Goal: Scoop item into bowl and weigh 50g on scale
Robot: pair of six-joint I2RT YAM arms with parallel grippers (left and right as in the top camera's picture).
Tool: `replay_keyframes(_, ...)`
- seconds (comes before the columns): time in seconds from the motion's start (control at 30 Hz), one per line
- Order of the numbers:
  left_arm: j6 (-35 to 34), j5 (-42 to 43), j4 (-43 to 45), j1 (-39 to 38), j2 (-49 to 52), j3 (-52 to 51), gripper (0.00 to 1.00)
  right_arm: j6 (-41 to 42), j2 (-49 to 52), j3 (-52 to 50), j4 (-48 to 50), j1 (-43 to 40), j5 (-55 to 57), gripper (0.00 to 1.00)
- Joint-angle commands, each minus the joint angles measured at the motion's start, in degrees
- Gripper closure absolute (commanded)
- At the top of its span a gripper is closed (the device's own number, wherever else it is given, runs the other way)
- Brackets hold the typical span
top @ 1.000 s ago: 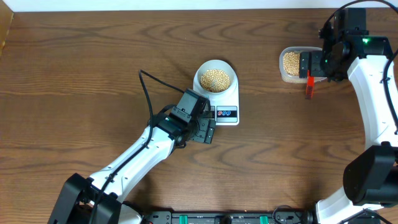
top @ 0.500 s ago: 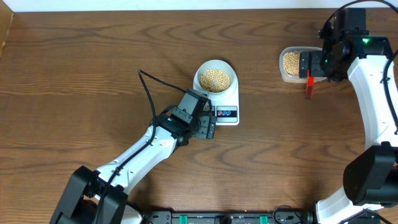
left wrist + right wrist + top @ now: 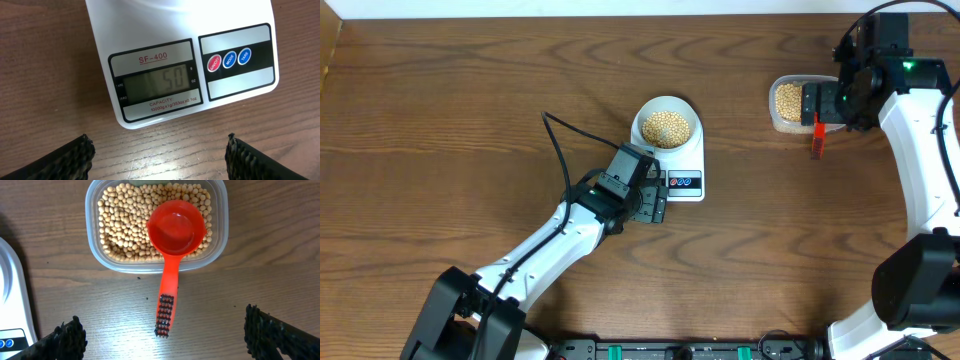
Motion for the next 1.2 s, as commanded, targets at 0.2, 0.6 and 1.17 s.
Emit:
replay_keyframes(0.2, 1.2, -0.9, 0.1, -0.2, -0.1, -1.0, 0.14, -1.0, -1.2, 0.7, 0.0, 0.5, -0.2, 0.01)
replay_keyframes(0.6, 17.2, -1.0, -3.0, 0.7, -15.9, -1.0, 0.14, -1.0, -1.2, 0.7, 0.0, 0.5, -0.2, 0.01)
replay_keyframes(1.17, 13.0, -0.9, -5.5, 19.7, -54.3, -17.1, 0.14, -1.0, -1.2, 0.7, 0.0, 0.5, -0.2, 0.01)
